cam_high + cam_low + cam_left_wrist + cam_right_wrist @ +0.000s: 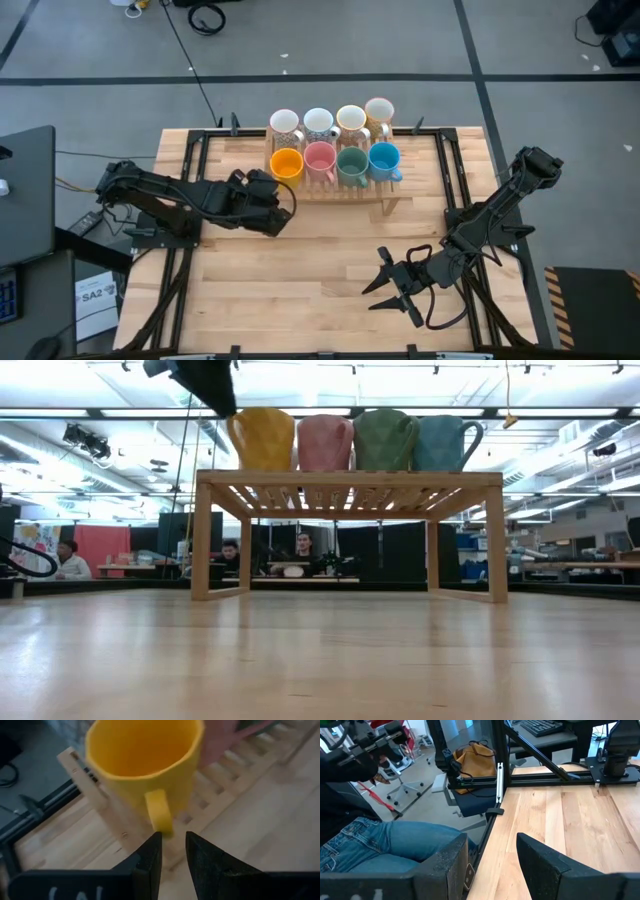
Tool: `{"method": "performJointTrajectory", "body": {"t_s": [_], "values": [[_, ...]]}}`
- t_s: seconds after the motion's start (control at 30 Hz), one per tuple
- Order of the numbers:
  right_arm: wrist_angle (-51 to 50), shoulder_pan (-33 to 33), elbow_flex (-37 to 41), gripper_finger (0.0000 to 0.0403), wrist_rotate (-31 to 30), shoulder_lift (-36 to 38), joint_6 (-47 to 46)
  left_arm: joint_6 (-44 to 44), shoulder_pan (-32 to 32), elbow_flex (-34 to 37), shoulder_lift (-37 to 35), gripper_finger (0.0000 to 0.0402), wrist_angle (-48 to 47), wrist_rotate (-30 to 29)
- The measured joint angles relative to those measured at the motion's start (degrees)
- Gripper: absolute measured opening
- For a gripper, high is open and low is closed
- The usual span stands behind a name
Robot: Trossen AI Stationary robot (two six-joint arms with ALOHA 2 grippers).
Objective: Place coffee mugs
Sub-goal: Put the yellow mug on the shelf aligned with the gray mug
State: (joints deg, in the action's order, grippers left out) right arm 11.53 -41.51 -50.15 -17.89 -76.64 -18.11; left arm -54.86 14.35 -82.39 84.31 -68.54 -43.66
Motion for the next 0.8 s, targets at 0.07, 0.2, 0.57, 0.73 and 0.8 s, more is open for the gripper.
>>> {"method": "performJointTrajectory", "body": {"t_s": [0.07,0.2,0.57,0.73,0.8], "values": [[0.0,0.0,0.0,0.0175,0.0,0.0,0.0,1.8,0.0,0.0,0.0,0.0094,2.1,0.2],[0.0,0.0,0.0,0.0175,0.0,0.0,0.0,4.9,0.1,0.0,0.0,0.0094,3.2,1.9],[0.0,0.0,0.0,0.0175,0.0,0.0,0.0,5.2,0.1,0.0,-0.2,0.0094,2.4,2.2],[0.0,0.0,0.0,0.0175,0.0,0.0,0.0,5.1,0.2,0.0,-1.2,0.0094,-1.9,2.4],[0.0,0.0,0.0,0.0175,0.0,0.0,0.0,5.0,0.3,0.0,-1.6,0.0094,-3.0,2.6]]}}
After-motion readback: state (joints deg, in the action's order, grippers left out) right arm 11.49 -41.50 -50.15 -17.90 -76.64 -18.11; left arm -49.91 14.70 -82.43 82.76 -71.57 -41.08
